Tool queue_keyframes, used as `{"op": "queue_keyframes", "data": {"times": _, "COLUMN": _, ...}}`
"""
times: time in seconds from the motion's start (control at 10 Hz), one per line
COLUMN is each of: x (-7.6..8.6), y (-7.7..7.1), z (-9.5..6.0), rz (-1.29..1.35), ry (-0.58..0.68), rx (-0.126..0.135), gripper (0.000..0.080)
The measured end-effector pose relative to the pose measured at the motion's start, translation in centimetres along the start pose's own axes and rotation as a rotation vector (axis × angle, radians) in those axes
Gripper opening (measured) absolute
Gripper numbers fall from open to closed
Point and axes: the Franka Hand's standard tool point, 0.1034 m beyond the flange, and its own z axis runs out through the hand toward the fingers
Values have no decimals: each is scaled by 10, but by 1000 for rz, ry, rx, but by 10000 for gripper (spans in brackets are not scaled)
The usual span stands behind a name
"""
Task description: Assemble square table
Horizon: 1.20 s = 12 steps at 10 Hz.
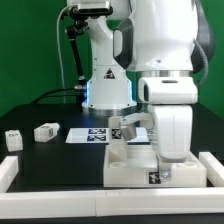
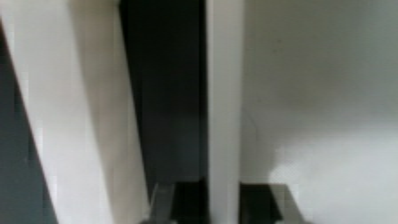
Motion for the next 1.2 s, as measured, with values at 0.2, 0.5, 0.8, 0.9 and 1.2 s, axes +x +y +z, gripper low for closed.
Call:
{"op": "queue_keyframes", "data": {"times": 0.2, "x": 19, "y": 7, "z": 2, "rz": 18, "ry": -3, "rx": 9, "gripper": 69}}
{"op": "queue_keyframes", "data": {"times": 0.5, "x": 20, "y": 14, "z": 7, "rz": 14, "ry": -42, "rx": 29, "gripper": 74}}
{"op": "queue_keyframes", "data": {"times": 0.8, "x": 16, "y": 13, "z": 7, "rz": 8, "ry": -49, "rx": 31, "gripper": 74}}
{"op": "queue_keyframes", "data": {"times": 0.9, "x": 15, "y": 8, "z": 9, "rz": 8, "ry": -54, "rx": 48, "gripper": 74}}
{"op": "queue_keyframes", "data": {"times": 1.2, "x": 15, "y": -8, "z": 6, "rz": 2, "ry": -68, "rx": 102, "gripper": 401}}
